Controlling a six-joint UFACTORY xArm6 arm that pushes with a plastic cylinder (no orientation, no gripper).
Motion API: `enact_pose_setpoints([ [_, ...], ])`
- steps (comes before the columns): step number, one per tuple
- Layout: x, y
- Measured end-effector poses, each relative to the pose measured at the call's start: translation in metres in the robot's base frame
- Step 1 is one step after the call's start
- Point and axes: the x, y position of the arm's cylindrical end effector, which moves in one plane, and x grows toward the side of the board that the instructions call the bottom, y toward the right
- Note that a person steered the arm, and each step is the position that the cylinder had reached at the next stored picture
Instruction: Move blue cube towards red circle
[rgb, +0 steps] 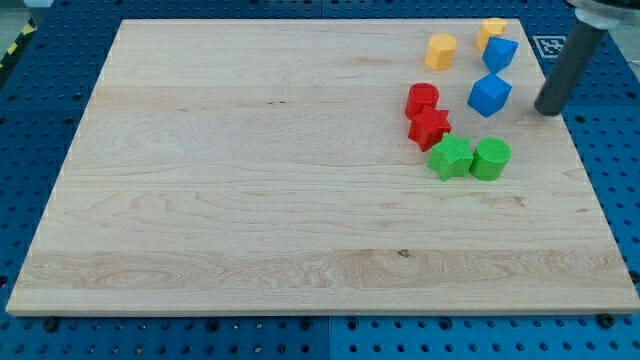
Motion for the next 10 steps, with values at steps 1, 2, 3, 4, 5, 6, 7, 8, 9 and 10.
enact_pose_setpoints([
  [1,0.001,-0.048],
  [2,-0.024,-0.055],
  [3,-0.024,-0.028],
  [4,-0.026,-0.035],
  [5,-0.029,-0.054],
  [6,-0.033,-0.043],
  [7,-0.046,-0.025],
  [8,-0.061,-0.025],
  [9,-0.055,-0.050],
  [10,-0.062,-0.053],
])
